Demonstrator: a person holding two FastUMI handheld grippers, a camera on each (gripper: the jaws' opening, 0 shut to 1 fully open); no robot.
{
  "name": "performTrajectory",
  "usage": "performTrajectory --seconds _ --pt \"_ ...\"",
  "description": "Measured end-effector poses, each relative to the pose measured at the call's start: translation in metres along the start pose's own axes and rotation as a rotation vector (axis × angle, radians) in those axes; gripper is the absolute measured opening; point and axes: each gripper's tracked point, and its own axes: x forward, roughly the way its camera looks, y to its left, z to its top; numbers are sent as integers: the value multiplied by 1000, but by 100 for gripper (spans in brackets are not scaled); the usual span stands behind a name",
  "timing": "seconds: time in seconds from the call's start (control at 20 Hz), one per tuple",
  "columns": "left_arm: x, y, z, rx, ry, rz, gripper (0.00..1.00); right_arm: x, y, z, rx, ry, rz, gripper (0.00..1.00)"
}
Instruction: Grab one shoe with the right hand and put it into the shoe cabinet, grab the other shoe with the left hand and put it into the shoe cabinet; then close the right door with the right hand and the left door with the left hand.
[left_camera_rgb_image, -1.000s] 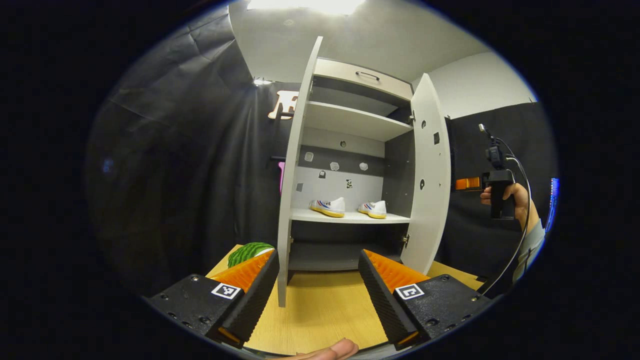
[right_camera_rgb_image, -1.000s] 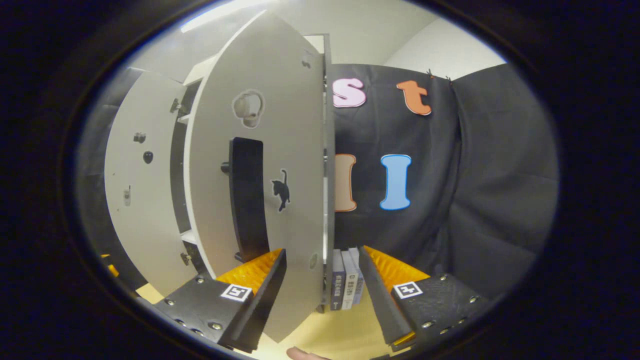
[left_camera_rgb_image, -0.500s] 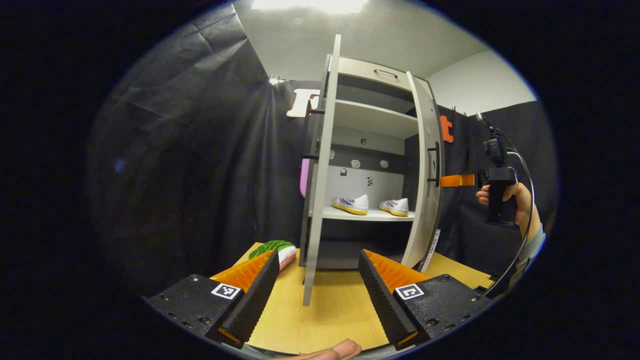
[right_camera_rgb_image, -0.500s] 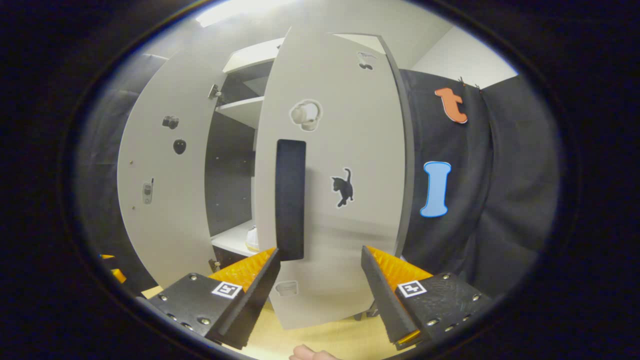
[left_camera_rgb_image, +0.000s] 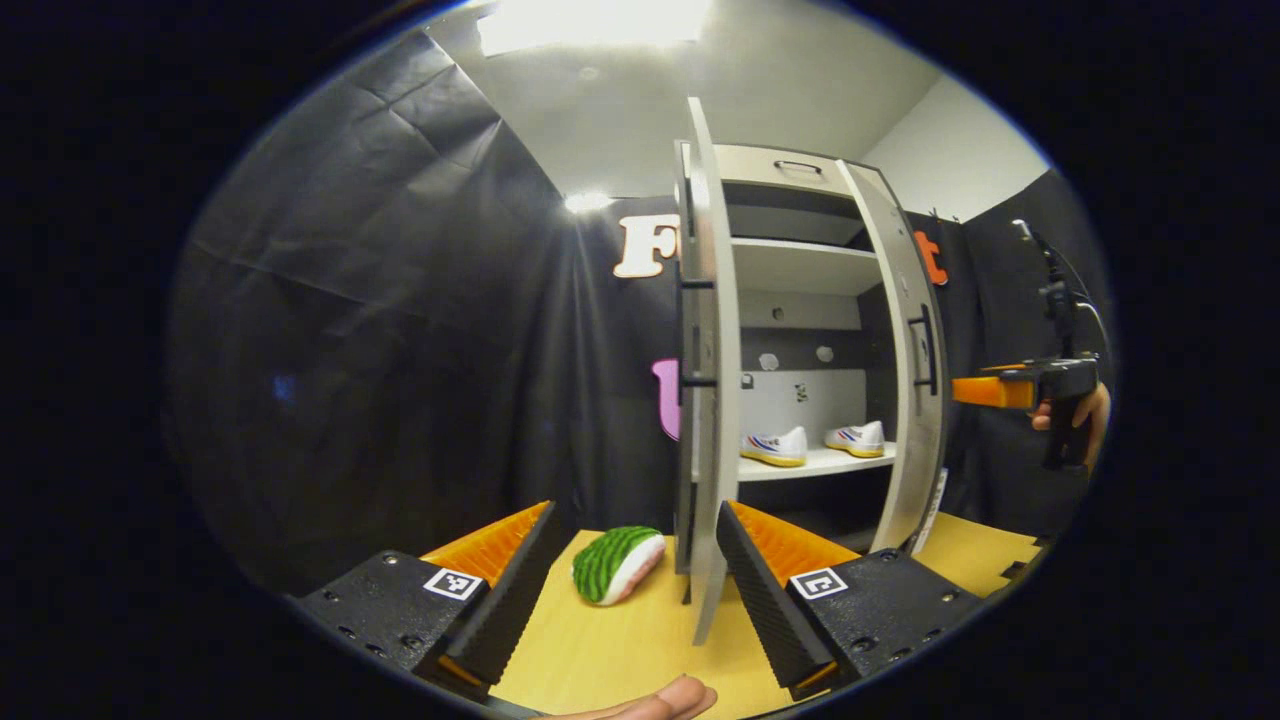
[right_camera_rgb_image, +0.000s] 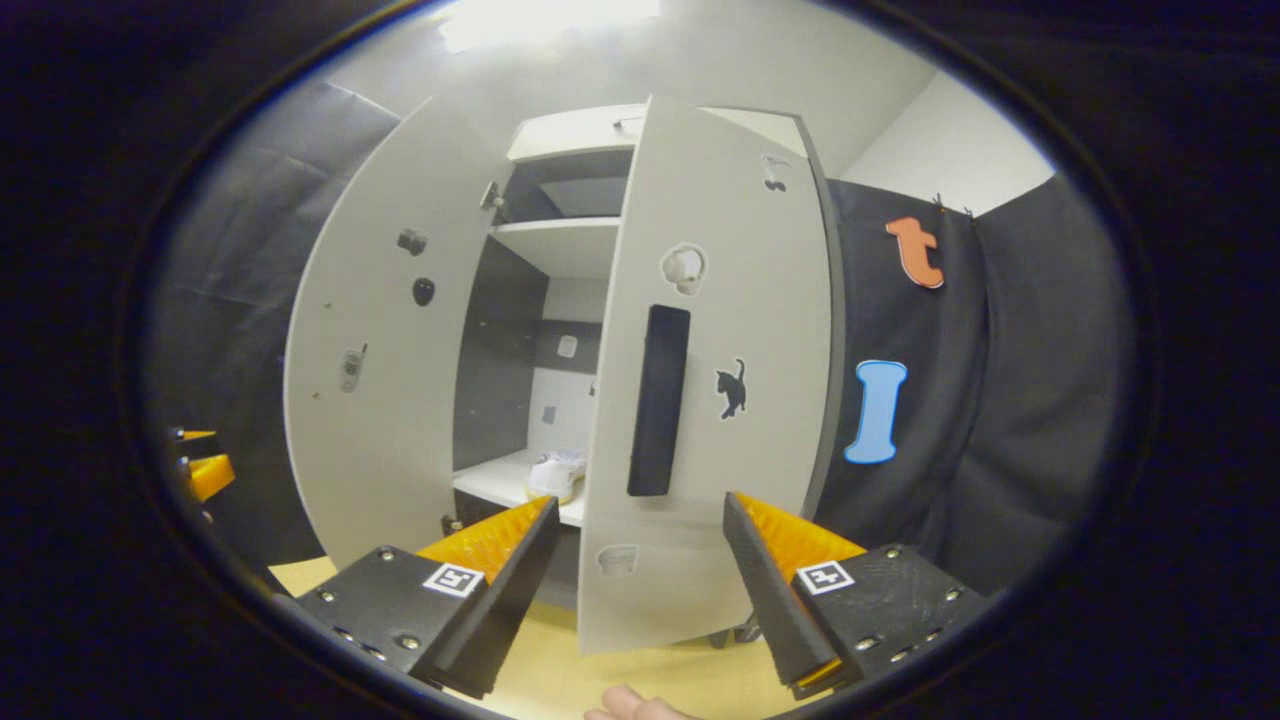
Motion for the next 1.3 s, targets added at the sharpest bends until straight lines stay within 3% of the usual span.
performTrajectory --seconds 0.15,0.3,0.5,0.65,0.8,0.85,0.9,1.0,1.1,1.3 --pt "22 23 21 23 -24 35 96 -27 2 -8 13 12 -18 98" --pt "55 41 39 25 -32 78 95 -53 22 -5 36 -29 42 98" --pt "95 52 54 20 -16 76 93 -82 44 -7 63 -74 120 99" --pt "115 49 55 -24 12 64 94 -97 48 -11 67 -103 129 98" --pt "141 33 57 18 22 43 93 -106 48 -19 78 -129 118 98" --pt "144 22 57 20 37 27 93 -109 48 -20 77 -139 118 98" --pt "146 21 56 29 57 51 94 -110 48 -20 75 -150 118 98" --pt "144 25 59 84 83 123 82 -115 43 -23 86 -169 109 98" --pt "142 25 61 124 103 181 84 -118 38 -24 113 -178 106 98" --pt "142 19 57 47 128 149 83 -122 29 -27 140 -183 103 98"
